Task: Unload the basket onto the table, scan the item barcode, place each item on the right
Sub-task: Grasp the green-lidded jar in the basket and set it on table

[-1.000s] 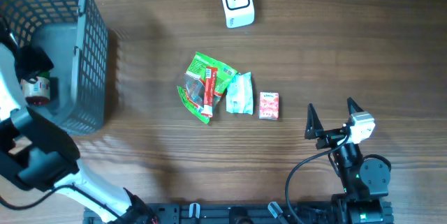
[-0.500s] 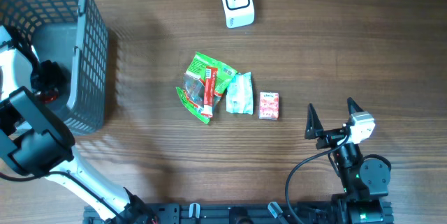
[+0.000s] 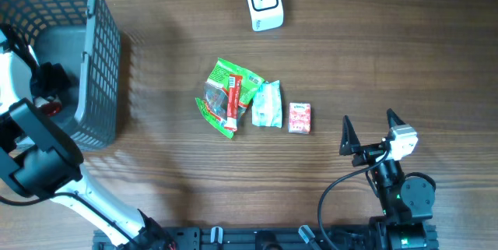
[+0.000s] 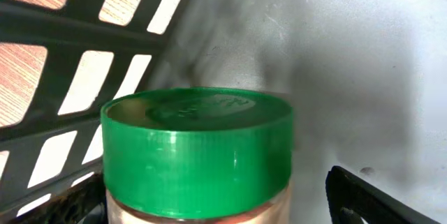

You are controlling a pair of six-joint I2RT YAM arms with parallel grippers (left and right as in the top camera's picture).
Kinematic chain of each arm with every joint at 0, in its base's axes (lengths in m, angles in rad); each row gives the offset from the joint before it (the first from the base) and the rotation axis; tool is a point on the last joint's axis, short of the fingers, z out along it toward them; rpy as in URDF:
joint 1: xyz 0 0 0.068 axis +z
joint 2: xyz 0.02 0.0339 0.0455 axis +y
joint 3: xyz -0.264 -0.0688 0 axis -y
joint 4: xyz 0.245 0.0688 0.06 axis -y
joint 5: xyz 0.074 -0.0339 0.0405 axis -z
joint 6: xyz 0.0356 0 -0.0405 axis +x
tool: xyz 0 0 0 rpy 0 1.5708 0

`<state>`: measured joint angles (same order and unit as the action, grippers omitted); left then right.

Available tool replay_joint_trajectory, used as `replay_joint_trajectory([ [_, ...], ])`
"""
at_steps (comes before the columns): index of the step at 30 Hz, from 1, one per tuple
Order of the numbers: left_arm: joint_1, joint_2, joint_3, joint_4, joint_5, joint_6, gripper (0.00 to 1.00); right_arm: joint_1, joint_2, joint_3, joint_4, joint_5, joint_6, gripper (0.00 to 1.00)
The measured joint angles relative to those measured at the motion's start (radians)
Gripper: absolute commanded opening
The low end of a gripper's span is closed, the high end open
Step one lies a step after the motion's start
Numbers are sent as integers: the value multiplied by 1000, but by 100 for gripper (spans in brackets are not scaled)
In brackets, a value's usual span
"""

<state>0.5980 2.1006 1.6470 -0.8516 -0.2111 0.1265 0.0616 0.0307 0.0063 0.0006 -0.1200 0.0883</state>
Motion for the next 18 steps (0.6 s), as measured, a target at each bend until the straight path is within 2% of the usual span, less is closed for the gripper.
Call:
replay_joint_trajectory([
  [3,4,0,0,0,0,0,85,0,0,0,0,0,0,100],
  [5,18,0,0,0,0,3,70,0,0,0,0,0,0,100],
  [6,25,0,0,0,0,5,67,0,0,0,0,0,0,100],
  [14,34,-24,0,-5,37,1,64,0,0,0,0,0,0,100],
  [18,34,-157,40,-8,141,-23,64,0,0,0,0,0,0,100],
])
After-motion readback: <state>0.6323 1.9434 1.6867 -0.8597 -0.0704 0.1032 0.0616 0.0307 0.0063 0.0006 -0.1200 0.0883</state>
